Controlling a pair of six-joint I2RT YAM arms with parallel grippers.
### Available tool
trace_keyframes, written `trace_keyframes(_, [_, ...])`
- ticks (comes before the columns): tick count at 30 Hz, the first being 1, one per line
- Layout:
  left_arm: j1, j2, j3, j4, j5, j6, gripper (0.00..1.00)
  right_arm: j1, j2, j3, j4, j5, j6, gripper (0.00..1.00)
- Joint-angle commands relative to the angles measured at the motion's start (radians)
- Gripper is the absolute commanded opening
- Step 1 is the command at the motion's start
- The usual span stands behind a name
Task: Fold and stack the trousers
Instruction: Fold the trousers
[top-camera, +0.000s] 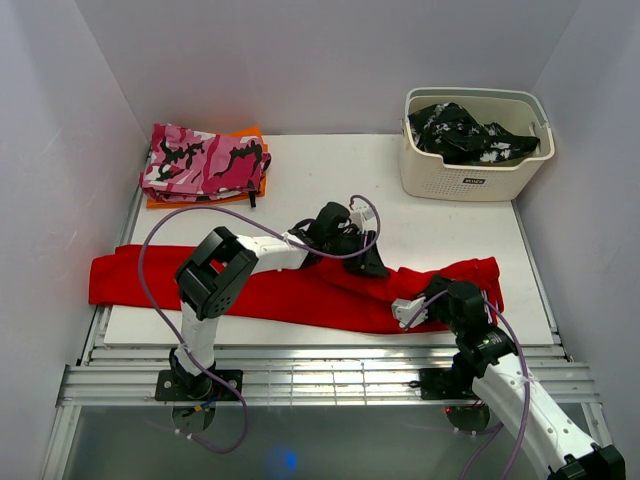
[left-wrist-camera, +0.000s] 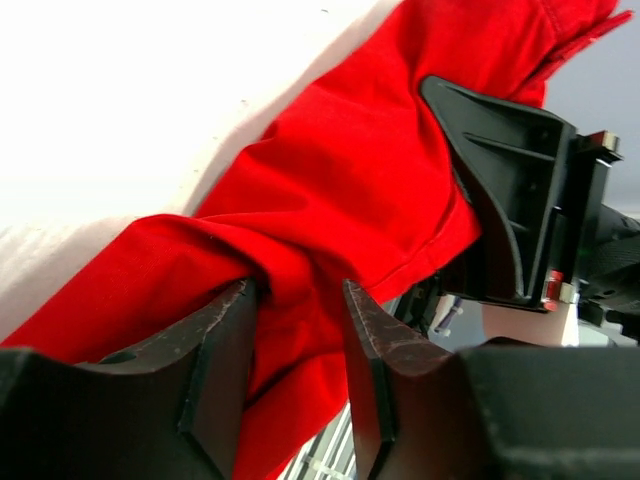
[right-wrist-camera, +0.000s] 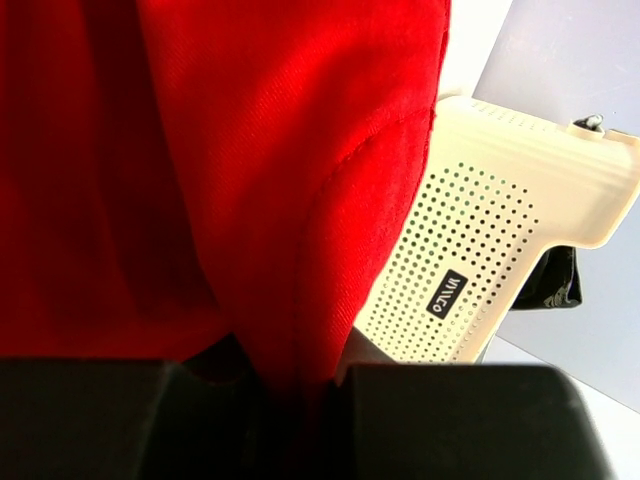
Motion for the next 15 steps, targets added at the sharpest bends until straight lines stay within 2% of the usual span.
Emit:
trace_keyframes(1, [-0.013,-0.004,0.010,0.062,0.064,-0.031,0.48,0.005,0.008,0.027,0.048,-0.028,-0.012,0.08])
trace_keyframes(4, [-0.012,-0.002,0.001,0.071,0.069,-0.048,0.41,0.005,0.016,0.027,0.054,-0.028,-0.012,0.08])
trace_keyframes(7, [0.002,-0.027,-0.008,0.076,0.063,-0.052,0.23,0.005,0.019,0.027,0.056,-0.023,-0.009,0.08])
trace_keyframes(8, [0.010,-0.036,-0.010,0.078,0.061,-0.056,0.07,0.005,0.021,0.027,0.056,-0.017,-0.008,0.08])
trace_keyframes(9, [0.020,-0.053,-0.014,0.078,0.054,-0.056,0.00,0.005,0.021,0.025,0.056,-0.016,-0.004,0.08])
trace_keyframes(15, [0.109,-0.104,-0.016,0.039,0.060,-0.039,0.00,0.005,0.027,0.021,0.042,0.001,-0.003,0.08])
